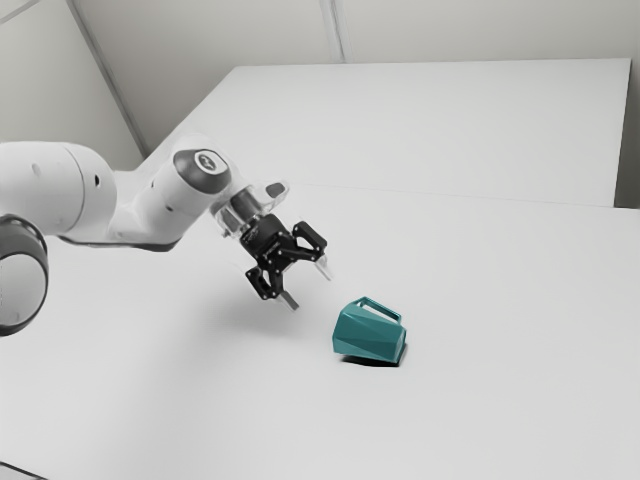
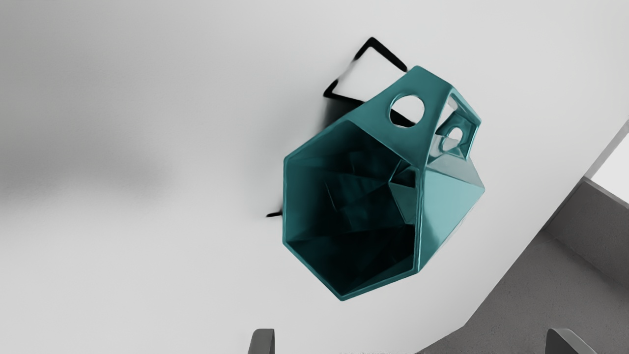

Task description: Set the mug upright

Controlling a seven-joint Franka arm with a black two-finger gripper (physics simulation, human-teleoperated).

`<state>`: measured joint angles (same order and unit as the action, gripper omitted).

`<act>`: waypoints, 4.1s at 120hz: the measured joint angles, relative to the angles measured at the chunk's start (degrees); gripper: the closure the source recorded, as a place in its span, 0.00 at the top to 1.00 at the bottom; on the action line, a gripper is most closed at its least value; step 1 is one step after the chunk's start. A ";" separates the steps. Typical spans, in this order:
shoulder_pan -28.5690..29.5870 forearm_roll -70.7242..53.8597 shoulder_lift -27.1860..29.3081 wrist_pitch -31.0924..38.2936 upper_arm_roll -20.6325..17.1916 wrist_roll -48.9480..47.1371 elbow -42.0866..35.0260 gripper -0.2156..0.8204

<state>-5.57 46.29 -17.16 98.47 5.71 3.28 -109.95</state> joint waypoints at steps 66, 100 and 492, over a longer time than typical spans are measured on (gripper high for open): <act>-1.43 6.78 -4.68 6.13 -3.95 -0.12 -0.21 0.79; -1.86 8.73 -6.09 9.00 -6.02 -0.19 0.01 0.79; -3.83 -45.85 17.65 34.05 -2.55 -13.08 -17.51 0.74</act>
<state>-9.40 0.44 0.49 132.52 3.16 -9.80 -127.46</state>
